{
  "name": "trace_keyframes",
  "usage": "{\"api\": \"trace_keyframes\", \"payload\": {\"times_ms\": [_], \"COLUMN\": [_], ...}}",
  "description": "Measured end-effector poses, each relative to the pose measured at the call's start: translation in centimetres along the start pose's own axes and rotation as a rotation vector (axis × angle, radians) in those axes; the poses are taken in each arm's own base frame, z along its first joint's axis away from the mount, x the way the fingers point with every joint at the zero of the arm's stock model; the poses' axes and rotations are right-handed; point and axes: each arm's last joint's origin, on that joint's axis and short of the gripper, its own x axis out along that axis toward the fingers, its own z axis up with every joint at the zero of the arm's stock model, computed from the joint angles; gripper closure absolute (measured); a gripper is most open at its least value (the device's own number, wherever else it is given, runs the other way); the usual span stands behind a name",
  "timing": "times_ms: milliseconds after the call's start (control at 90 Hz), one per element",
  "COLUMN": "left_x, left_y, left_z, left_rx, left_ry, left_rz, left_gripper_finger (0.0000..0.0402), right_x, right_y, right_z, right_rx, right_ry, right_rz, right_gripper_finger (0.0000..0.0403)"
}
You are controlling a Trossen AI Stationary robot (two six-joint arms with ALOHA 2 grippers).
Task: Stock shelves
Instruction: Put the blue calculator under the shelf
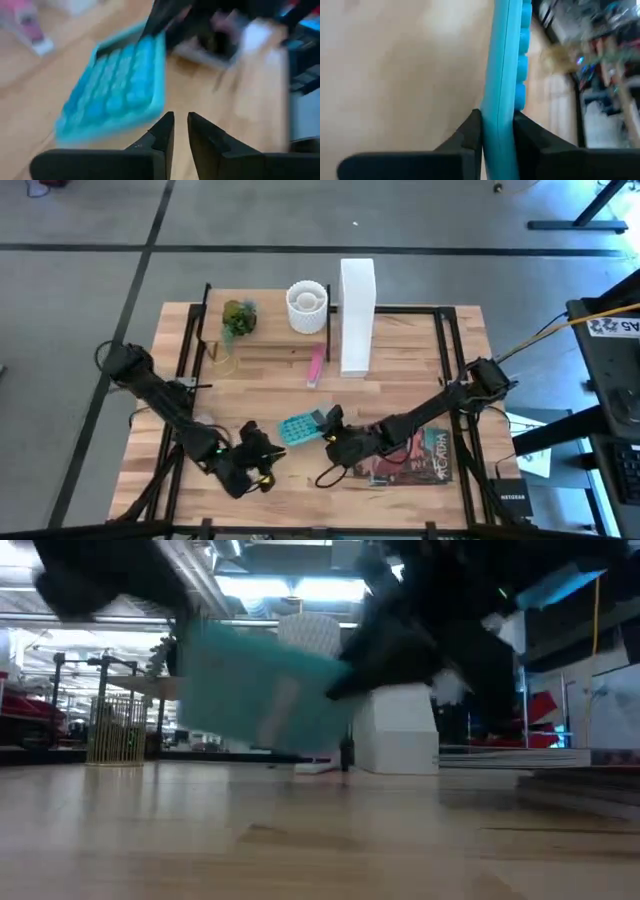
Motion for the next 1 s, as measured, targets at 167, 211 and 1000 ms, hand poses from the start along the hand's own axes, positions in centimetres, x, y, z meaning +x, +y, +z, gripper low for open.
{"api": "trace_keyframes", "payload": {"times_ms": [167, 211, 1000], "left_x": [-4.4, -5.3, -7.5], "left_y": [-0.9, -0.8, 0.2], "left_z": [2.9, 3.4, 3.6], "left_rx": [0.011, 0.017, 0.028], "left_ry": [-0.129, -0.153, -0.228], "left_rz": [-0.081, -0.086, -0.031], "left_gripper_finger": [0.0369, 0.0369, 0.0369], "right_x": [3.6, 5.1, 19.6], "right_y": [-0.4, -0.7, -8.8], "right_z": [2.5, 2.8, -4.1], "right_rx": [-0.055, -0.060, -0.291], "right_ry": [-0.058, -0.042, 0.323], "right_rz": [-0.070, -0.097, -0.176], "right_gripper_finger": [0.0353, 0.0353, 0.0311]}}
